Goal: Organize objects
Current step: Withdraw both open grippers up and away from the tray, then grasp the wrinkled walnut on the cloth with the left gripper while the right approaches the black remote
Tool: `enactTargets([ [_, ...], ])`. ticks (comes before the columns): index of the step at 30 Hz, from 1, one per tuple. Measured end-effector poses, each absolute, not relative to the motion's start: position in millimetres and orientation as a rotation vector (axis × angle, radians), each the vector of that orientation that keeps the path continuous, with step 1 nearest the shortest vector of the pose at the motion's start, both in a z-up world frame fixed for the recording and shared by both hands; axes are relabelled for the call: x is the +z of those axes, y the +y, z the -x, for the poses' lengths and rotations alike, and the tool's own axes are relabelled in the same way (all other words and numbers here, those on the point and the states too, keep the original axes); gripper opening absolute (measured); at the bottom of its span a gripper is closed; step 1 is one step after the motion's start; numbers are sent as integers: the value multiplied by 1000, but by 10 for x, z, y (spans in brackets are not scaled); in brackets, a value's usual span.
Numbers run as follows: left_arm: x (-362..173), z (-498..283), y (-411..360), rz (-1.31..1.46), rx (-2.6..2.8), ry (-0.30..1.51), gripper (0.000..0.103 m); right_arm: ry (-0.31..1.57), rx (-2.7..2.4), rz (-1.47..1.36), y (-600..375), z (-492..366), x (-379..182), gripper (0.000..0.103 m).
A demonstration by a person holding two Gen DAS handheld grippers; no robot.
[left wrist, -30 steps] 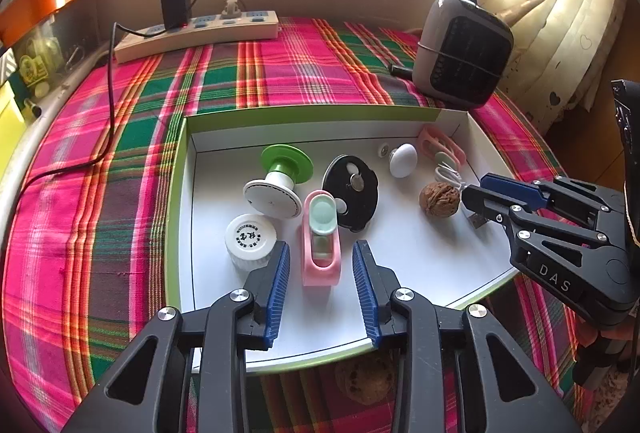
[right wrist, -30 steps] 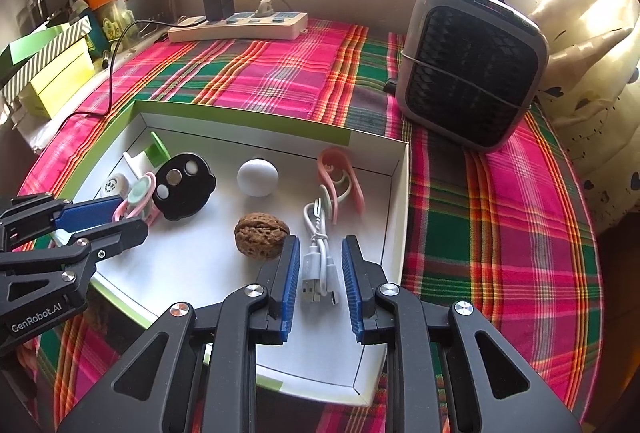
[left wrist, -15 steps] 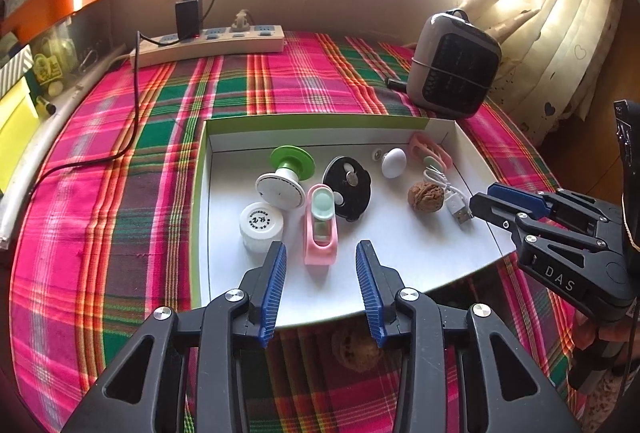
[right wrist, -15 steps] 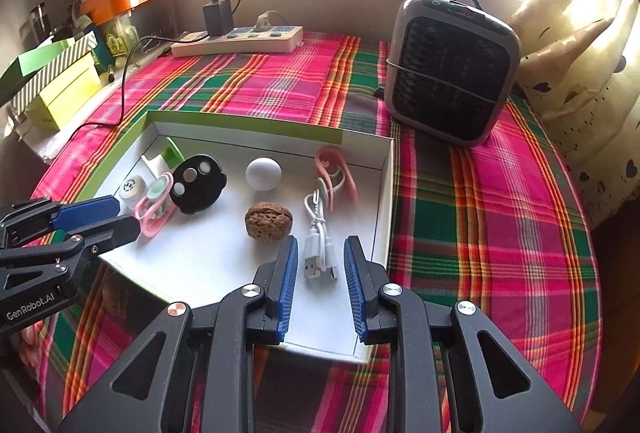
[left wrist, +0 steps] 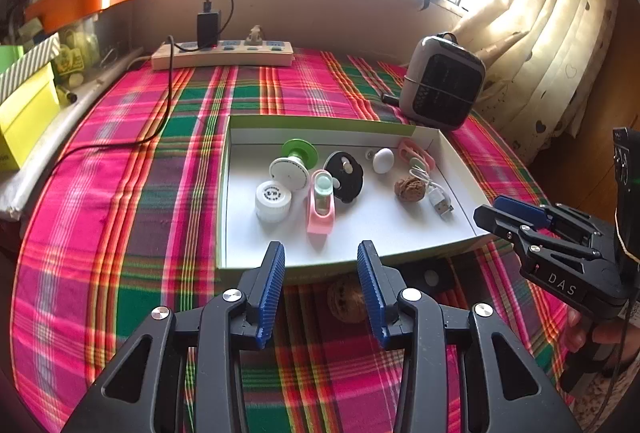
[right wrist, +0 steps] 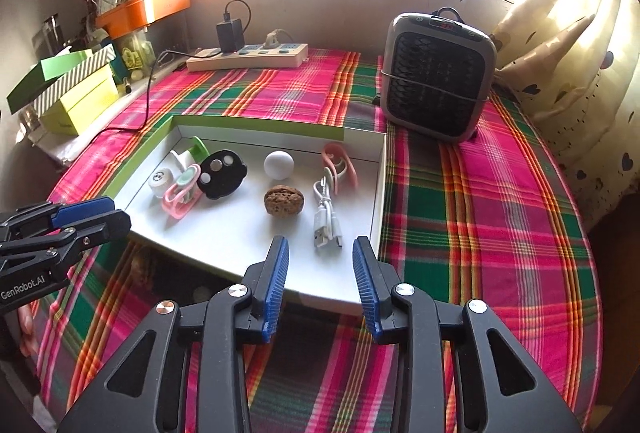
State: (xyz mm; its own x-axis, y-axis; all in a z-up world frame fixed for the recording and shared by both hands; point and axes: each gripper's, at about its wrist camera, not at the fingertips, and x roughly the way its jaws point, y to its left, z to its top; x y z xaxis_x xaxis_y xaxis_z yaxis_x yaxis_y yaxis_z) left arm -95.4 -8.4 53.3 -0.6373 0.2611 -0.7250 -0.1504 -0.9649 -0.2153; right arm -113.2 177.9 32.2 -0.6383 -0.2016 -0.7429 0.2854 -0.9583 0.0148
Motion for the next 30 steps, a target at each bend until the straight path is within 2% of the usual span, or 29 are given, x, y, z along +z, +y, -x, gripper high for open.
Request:
enactTargets([
  [5, 544, 811, -81, 1187, 2640, -203, 38, 128, -2621, -1135, 1812, 988, 363, 38],
  [30, 235, 911, 62, 1308, 2575, -252, 40, 107, -2581, -1177, 1880, 767, 175, 39],
])
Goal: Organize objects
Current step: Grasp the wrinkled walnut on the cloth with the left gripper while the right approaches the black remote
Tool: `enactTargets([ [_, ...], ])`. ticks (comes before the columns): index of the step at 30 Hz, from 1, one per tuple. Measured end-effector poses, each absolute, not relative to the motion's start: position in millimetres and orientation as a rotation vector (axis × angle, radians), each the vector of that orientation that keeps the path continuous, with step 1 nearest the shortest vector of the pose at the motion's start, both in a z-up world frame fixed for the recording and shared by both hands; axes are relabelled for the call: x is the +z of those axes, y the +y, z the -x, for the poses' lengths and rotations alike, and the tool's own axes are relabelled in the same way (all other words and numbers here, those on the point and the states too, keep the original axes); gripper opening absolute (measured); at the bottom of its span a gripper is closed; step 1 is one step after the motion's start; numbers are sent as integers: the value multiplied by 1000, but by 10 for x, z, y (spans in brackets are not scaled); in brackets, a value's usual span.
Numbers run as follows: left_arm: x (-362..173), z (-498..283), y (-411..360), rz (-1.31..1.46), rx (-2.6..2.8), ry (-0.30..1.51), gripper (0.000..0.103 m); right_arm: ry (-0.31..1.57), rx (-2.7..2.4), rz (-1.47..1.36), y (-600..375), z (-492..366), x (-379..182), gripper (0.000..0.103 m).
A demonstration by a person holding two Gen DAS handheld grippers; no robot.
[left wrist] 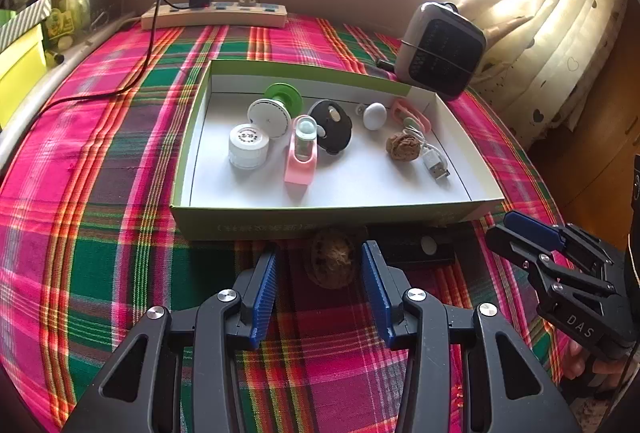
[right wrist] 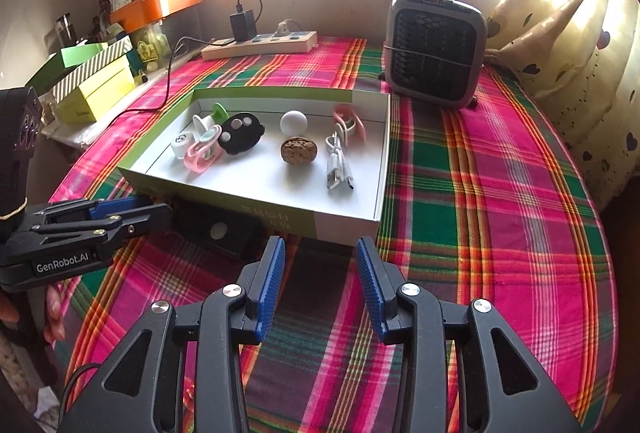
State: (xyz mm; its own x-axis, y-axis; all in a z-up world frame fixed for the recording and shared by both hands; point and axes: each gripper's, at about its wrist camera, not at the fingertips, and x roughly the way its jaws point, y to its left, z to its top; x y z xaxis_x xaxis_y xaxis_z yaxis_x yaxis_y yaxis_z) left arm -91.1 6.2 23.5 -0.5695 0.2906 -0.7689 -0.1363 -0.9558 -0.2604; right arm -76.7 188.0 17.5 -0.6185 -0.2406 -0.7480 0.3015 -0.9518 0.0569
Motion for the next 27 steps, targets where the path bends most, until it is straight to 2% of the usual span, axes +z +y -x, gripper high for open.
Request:
enactTargets([
  [9, 190, 938, 74, 1317, 2563, -262, 40, 105, -2562, -1201, 1838, 806, 136, 39],
  [15, 200, 912, 62, 1288, 2541, -279, 27, 90, -2532, -1205, 1765, 816, 110, 39],
  [27, 190, 821, -164, 1280, 2571, -328, 27, 54, -2454, -1204, 1571, 852, 60, 39],
])
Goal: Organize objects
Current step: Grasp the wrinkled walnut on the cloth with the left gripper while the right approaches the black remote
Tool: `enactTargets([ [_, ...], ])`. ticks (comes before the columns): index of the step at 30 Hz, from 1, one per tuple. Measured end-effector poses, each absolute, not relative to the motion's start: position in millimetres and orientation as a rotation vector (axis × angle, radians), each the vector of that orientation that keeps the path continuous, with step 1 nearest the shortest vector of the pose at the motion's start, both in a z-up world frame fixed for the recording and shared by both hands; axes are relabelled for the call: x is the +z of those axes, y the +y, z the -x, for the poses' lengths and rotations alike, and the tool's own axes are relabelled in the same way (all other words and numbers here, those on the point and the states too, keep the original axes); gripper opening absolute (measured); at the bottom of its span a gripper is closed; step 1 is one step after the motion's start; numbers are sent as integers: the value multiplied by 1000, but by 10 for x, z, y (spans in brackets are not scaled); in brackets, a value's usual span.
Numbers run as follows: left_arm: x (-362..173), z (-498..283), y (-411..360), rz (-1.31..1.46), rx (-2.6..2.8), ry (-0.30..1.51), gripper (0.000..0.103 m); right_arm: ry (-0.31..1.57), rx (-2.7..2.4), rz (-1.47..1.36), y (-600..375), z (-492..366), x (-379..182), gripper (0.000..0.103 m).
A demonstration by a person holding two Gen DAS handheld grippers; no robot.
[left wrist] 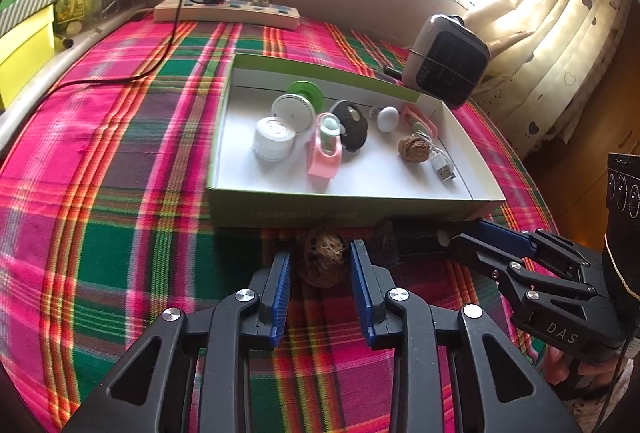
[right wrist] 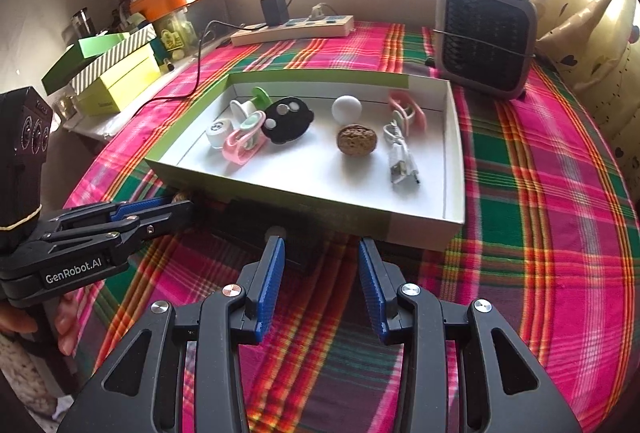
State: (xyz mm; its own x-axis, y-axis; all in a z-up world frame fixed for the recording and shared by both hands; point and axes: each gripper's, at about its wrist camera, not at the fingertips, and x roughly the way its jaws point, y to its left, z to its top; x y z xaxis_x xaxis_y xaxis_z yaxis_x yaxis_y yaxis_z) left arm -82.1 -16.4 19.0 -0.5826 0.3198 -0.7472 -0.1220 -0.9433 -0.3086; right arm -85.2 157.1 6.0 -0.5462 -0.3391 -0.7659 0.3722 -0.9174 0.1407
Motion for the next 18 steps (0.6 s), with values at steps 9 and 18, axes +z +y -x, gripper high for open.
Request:
enactTargets([
  [9, 175, 748, -373, 1280, 2600, -365, 27, 82, -2399, -1202, 1383, 781, 22, 39],
  [18, 162, 713, -468, 1277, 2604, -380, 27, 109, -2342, -1195, 1206, 654, 7, 39],
])
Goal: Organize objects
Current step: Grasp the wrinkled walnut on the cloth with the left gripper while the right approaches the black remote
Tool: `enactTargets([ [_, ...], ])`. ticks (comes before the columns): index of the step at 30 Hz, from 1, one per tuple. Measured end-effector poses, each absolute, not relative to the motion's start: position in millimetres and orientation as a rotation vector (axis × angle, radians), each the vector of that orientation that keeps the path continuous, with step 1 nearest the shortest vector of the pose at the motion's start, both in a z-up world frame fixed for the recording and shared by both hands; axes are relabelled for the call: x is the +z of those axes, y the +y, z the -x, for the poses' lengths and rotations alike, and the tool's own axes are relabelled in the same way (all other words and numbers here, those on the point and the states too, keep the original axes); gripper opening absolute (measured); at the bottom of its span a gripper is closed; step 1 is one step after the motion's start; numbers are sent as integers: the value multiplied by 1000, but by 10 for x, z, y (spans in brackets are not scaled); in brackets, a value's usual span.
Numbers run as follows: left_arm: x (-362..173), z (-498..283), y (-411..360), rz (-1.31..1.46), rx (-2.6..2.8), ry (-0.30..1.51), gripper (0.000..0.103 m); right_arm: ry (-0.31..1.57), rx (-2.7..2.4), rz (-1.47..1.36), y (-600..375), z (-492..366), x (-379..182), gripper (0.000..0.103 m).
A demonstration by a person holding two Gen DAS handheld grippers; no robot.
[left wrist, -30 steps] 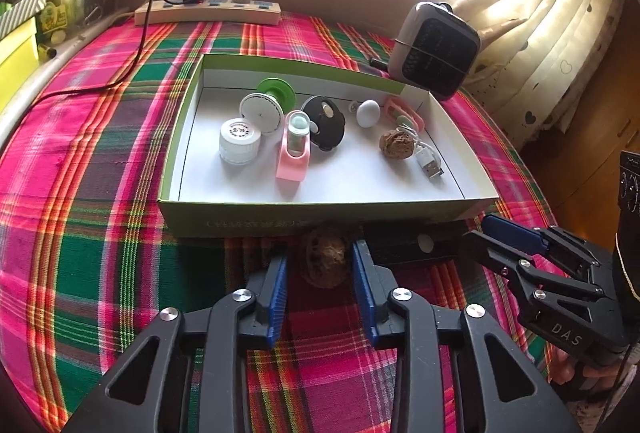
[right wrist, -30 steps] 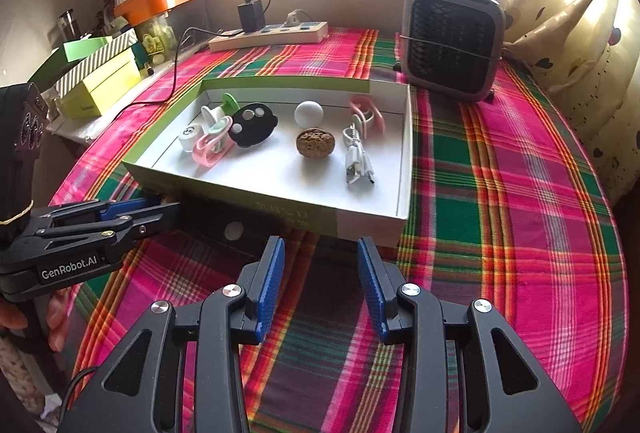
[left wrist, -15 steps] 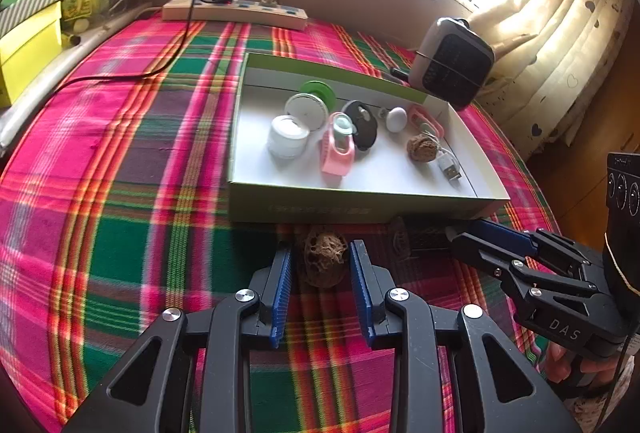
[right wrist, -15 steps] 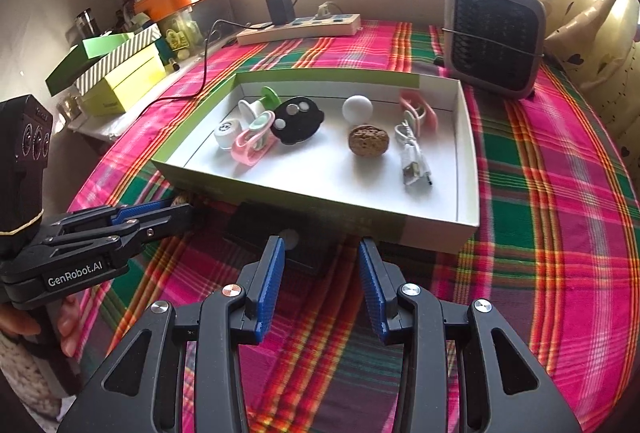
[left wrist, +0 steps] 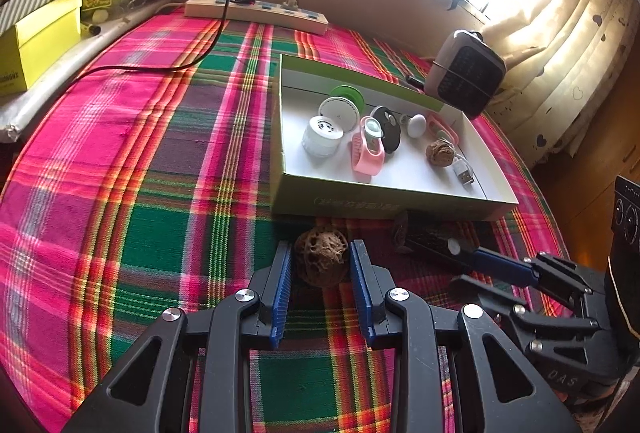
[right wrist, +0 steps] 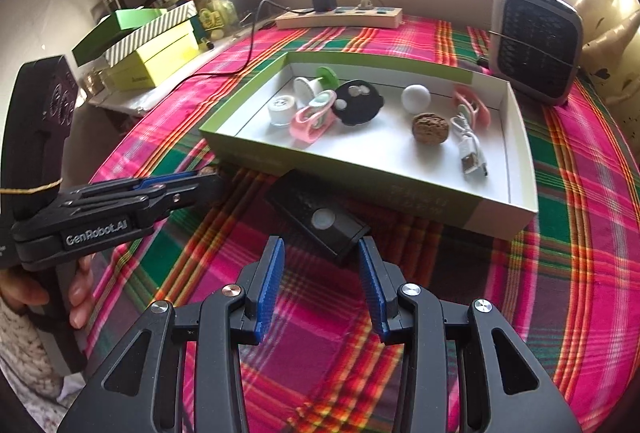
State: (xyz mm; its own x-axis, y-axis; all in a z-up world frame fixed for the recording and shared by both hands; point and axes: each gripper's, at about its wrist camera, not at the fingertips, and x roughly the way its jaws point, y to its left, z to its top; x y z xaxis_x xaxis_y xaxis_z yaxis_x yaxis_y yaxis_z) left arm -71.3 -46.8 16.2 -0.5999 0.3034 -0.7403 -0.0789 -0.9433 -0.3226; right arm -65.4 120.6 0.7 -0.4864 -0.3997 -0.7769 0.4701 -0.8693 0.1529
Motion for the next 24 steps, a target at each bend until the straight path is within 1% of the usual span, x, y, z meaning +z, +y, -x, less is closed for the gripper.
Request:
enactTargets([
  [10, 168, 702, -558, 1285, 2621, -376, 27, 138, -2236, -1164, 951, 512, -2, 39],
  [15, 165, 698, -583, 1286, 2627, -374, 27, 174, -2302, -1110, 997, 512, 62, 39],
  [21, 157, 703, -592, 1288, 2627, -372, 27, 197, -2318, -1128, 1004, 643, 12, 39],
  [22, 153, 706, -594, 1290, 2626, -372, 27, 203, -2312, -1130, 983, 658, 0, 40],
  [23, 152, 711, -589, 1291, 2626, -370, 28, 210, -2303, -1127, 962, 672, -7, 45],
  [24, 145, 720, -586, 1298, 2623, -370, 28, 215, -2297, -1125, 944, 687, -9, 47],
])
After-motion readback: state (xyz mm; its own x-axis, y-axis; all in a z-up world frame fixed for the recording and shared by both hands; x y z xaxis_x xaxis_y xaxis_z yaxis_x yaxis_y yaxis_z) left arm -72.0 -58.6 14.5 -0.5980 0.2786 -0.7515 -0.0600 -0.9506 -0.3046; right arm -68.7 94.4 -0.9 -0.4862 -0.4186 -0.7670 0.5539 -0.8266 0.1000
